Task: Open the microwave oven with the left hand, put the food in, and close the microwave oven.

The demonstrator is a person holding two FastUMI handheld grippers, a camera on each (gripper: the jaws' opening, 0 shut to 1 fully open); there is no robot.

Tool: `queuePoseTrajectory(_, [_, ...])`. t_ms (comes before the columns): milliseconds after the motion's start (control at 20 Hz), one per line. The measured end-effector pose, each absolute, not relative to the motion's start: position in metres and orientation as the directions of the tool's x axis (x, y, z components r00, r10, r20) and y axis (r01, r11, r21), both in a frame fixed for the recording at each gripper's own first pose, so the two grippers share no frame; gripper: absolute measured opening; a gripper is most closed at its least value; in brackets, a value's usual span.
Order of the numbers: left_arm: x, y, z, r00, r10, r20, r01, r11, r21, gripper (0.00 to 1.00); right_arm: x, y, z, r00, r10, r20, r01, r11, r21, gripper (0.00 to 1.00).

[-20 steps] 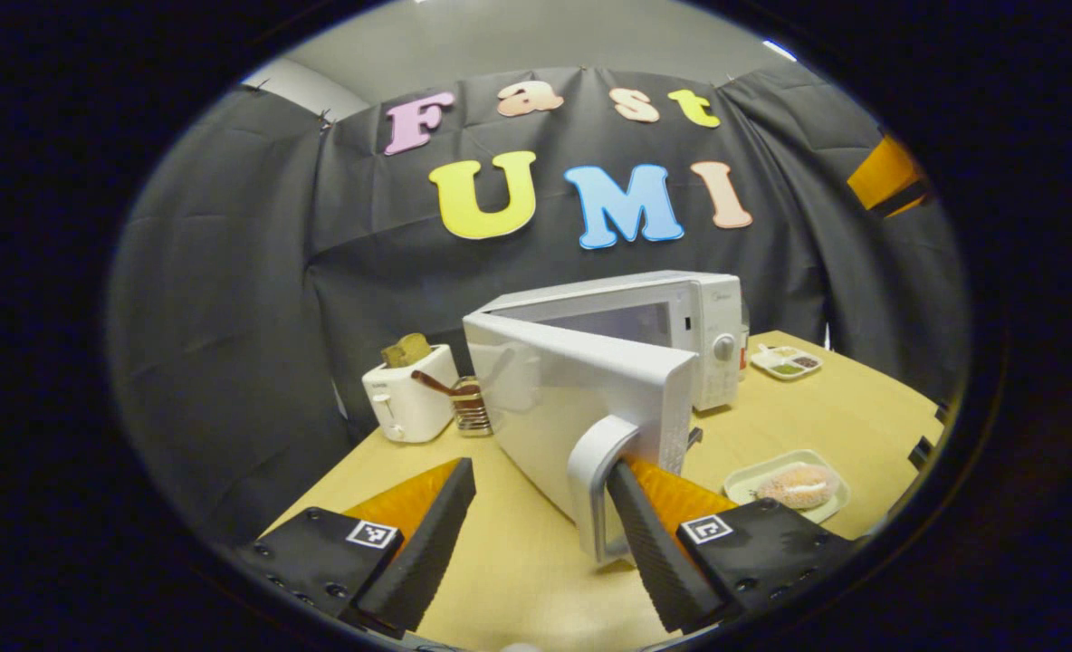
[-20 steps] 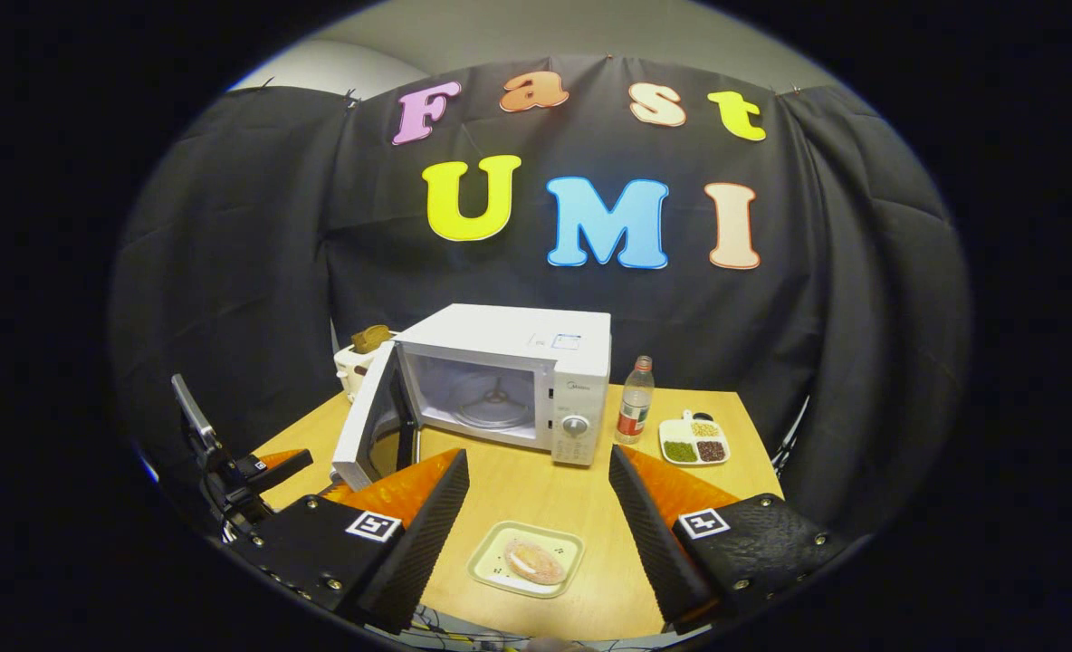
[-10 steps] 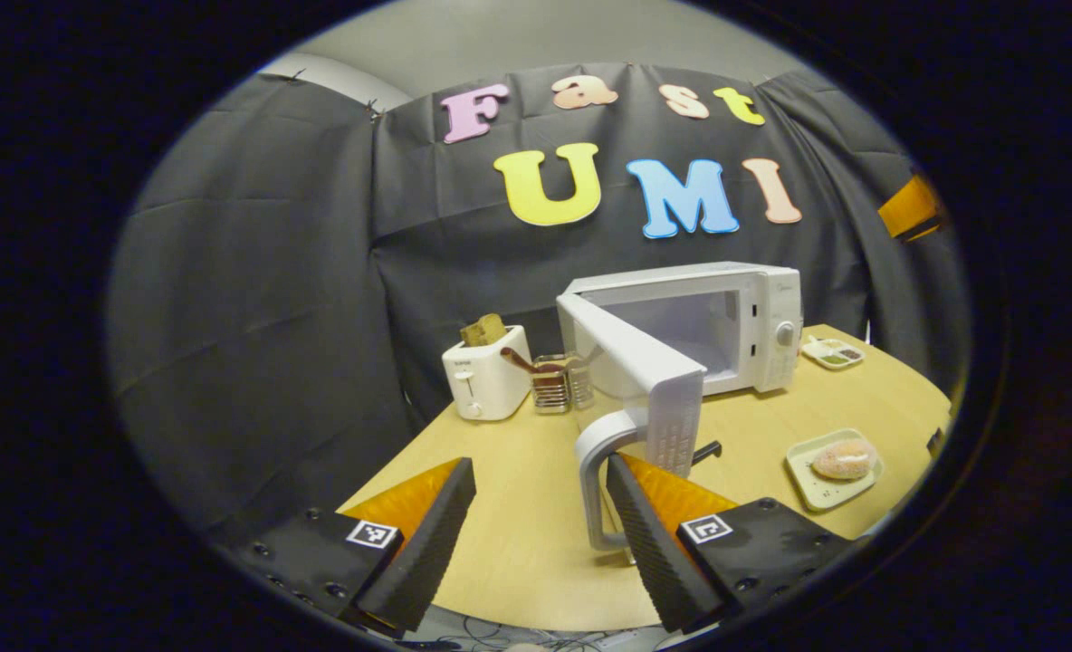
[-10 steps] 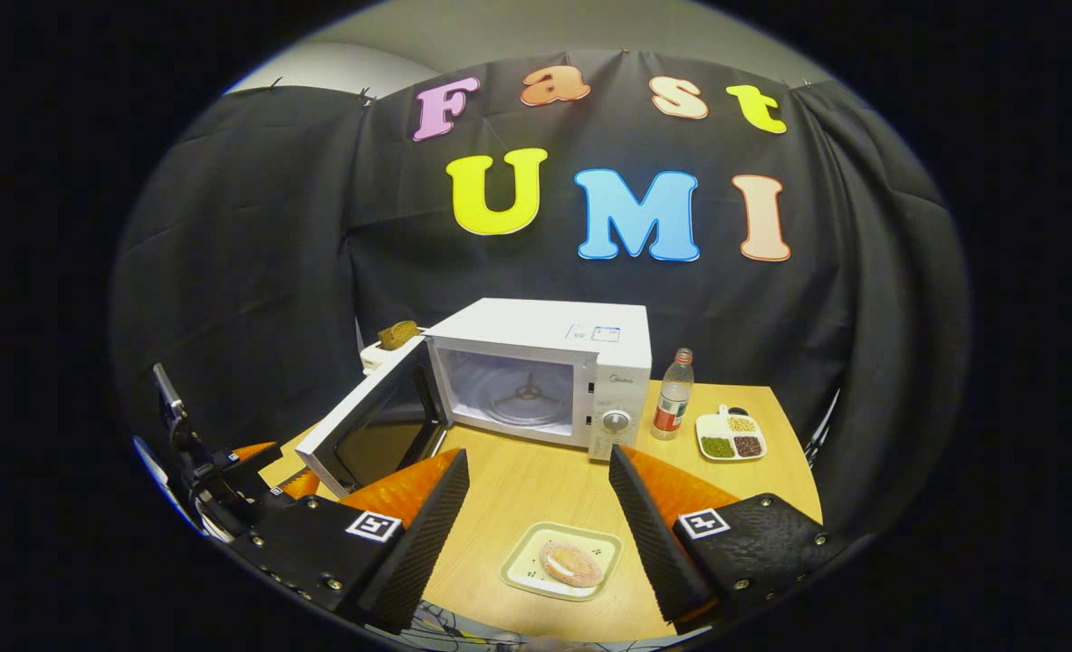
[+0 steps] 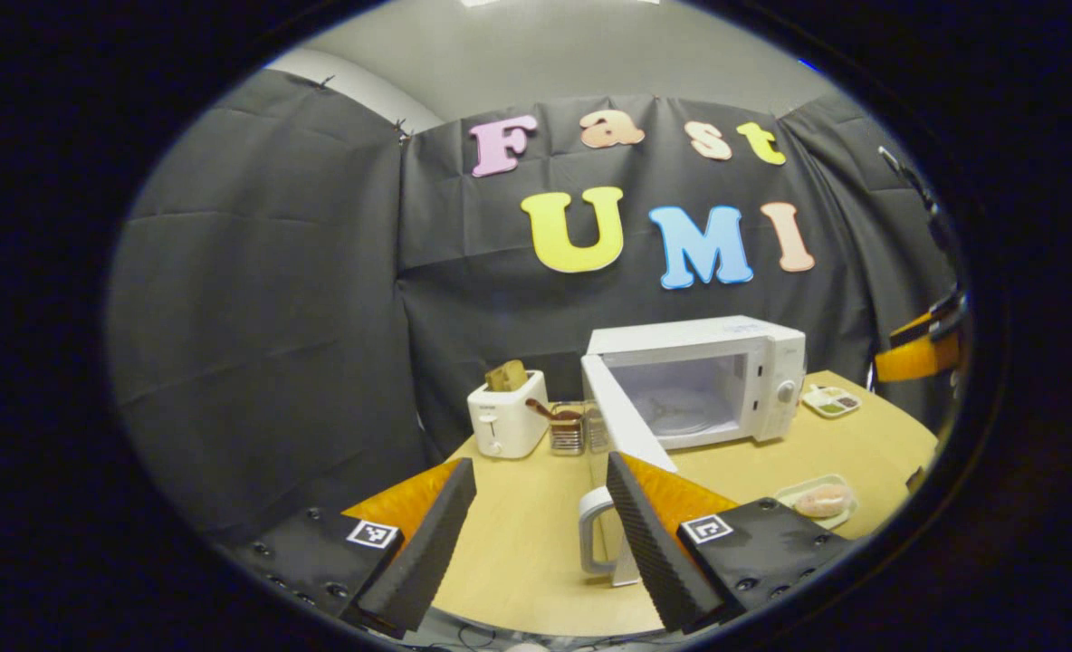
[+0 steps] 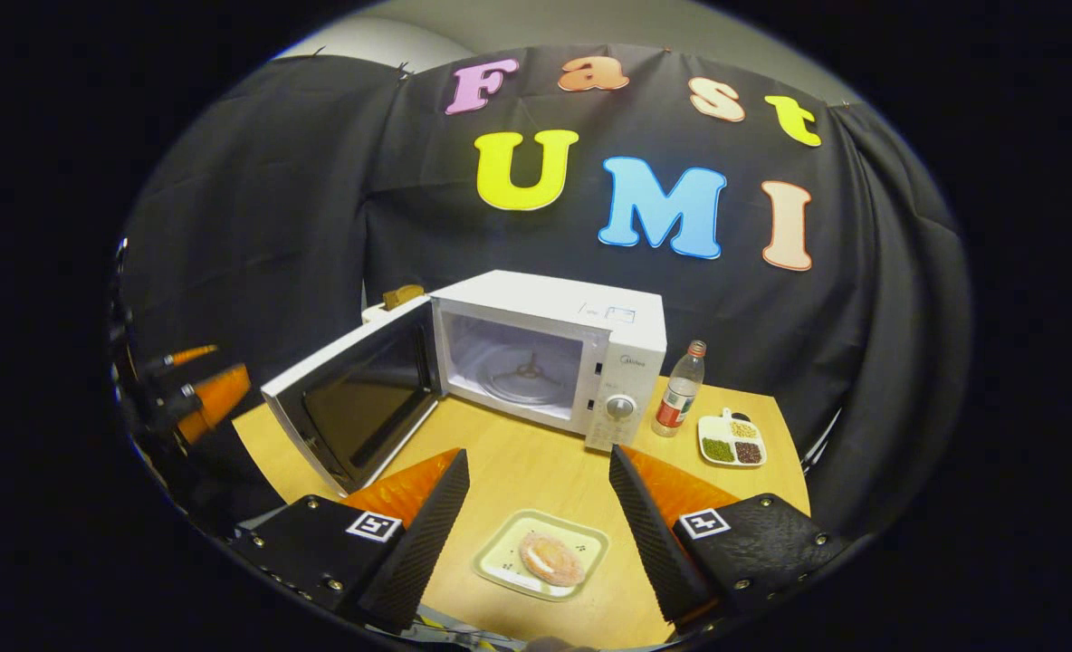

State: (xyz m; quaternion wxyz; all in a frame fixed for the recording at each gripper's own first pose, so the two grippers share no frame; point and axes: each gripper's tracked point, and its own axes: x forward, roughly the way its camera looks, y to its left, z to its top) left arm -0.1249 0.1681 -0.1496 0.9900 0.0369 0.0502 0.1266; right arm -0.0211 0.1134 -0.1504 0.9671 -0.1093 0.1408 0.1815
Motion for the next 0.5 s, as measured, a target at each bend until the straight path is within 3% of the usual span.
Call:
queuePoseTrajectory(100, [-0.123, 0.157, -0.127, 0.971, 0.232, -0.063, -0.227, 0.971, 0.074, 0.95, -0.021, 0.103, -0.176, 0.892, 0.304, -0.336, -0.387, 0.896, -0.218, 0.96])
queuePoseTrajectory(250, [-0.115, 0.143, -0.101, 0.978, 0.208, -0.036, -0.206, 0.977, 0.048, 1.00, -0.023, 0.092, -0.227, 0.877, 0.279, -0.392, -0.410, 0.860, -0.304, 0.95])
queuePoseTrajectory(300, [-0.113, 0.139, -0.095, 0.979, 0.203, -0.032, -0.202, 0.978, 0.045, 0.95, -0.023, 0.091, -0.246, 0.864, 0.281, -0.418, -0.429, 0.846, -0.318, 0.95])
queuePoseTrajectory(500, [-0.100, 0.126, -0.074, 0.981, 0.192, -0.018, -0.192, 0.981, 0.036, 1.00, -0.019, 0.091, -0.302, 0.832, 0.266, -0.486, -0.478, 0.788, -0.388, 0.96])
